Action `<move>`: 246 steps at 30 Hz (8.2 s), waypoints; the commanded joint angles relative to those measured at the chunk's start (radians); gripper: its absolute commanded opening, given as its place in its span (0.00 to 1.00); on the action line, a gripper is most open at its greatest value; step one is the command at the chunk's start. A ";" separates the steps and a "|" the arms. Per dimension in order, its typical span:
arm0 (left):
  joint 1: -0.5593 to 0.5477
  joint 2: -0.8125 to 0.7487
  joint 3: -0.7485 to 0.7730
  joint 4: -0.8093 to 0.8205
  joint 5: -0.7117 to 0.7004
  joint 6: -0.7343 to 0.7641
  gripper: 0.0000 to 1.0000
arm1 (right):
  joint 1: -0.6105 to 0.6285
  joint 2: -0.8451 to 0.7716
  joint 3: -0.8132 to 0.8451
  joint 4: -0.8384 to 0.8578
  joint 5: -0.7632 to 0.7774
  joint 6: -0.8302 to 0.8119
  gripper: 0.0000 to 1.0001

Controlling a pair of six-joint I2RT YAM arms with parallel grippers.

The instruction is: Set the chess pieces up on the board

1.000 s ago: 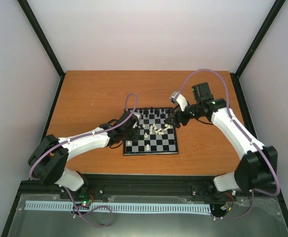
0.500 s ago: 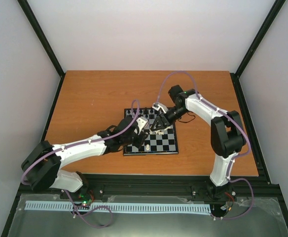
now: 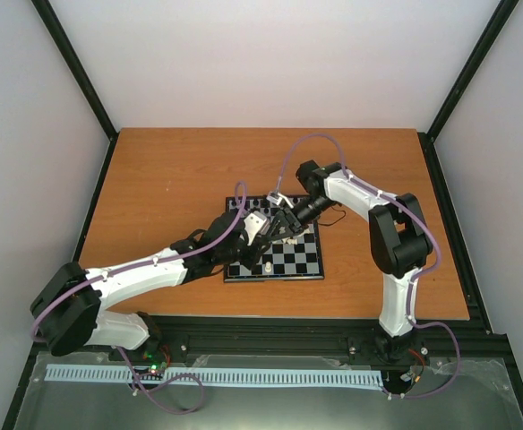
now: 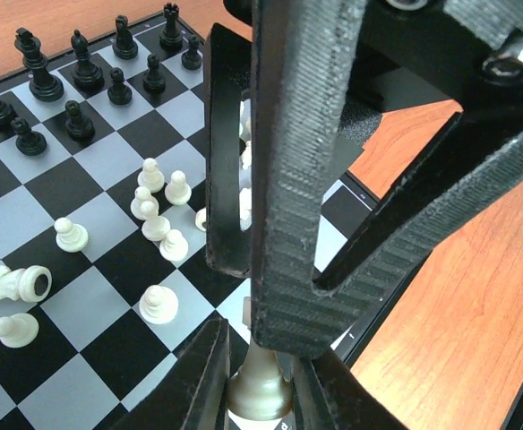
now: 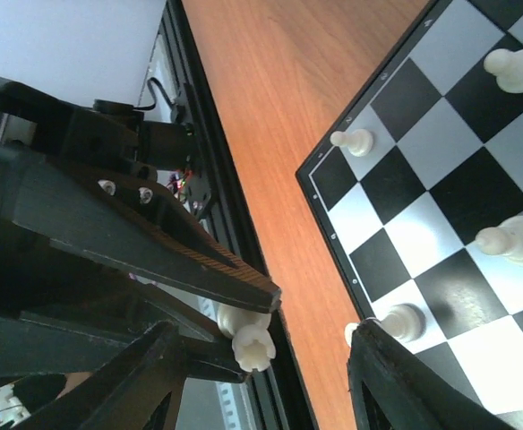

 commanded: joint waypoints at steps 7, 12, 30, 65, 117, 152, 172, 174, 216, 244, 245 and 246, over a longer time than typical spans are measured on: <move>-0.009 -0.024 -0.004 0.042 -0.012 0.020 0.09 | 0.025 0.024 0.015 -0.077 -0.120 -0.059 0.37; -0.009 -0.030 -0.007 0.045 -0.026 0.019 0.09 | 0.027 0.031 0.008 -0.088 -0.140 -0.067 0.30; -0.009 -0.078 -0.036 0.074 -0.015 0.018 0.09 | 0.028 0.046 -0.003 -0.066 -0.130 -0.054 0.25; -0.009 -0.135 -0.077 0.106 -0.070 -0.015 0.43 | -0.001 0.027 0.001 -0.011 -0.086 -0.028 0.11; 0.001 -0.164 -0.103 0.053 -0.219 -0.088 0.56 | -0.047 -0.432 -0.497 0.303 0.702 -0.133 0.46; 0.001 -0.133 -0.093 0.046 -0.208 -0.085 0.56 | 0.030 -0.421 -0.563 0.317 0.757 -0.148 0.08; 0.000 -0.130 -0.090 0.042 -0.207 -0.085 0.57 | 0.030 -0.426 -0.574 0.299 0.718 -0.157 0.09; 0.000 -0.128 -0.089 0.042 -0.206 -0.084 0.57 | 0.029 -0.426 -0.574 0.299 0.721 -0.156 0.09; 0.019 -0.242 0.101 -0.107 -0.421 -0.278 1.00 | -0.222 -0.843 -0.561 0.361 0.592 -0.125 0.50; 0.143 0.420 0.441 -0.474 -0.232 -0.188 0.29 | -0.221 -0.865 -0.582 0.334 0.533 -0.188 0.54; 0.143 0.423 0.445 -0.473 -0.228 -0.187 0.29 | -0.220 -0.865 -0.582 0.334 0.532 -0.188 0.54; 0.143 0.428 0.450 -0.475 -0.230 -0.187 0.28 | -0.221 -0.863 -0.583 0.334 0.532 -0.189 0.54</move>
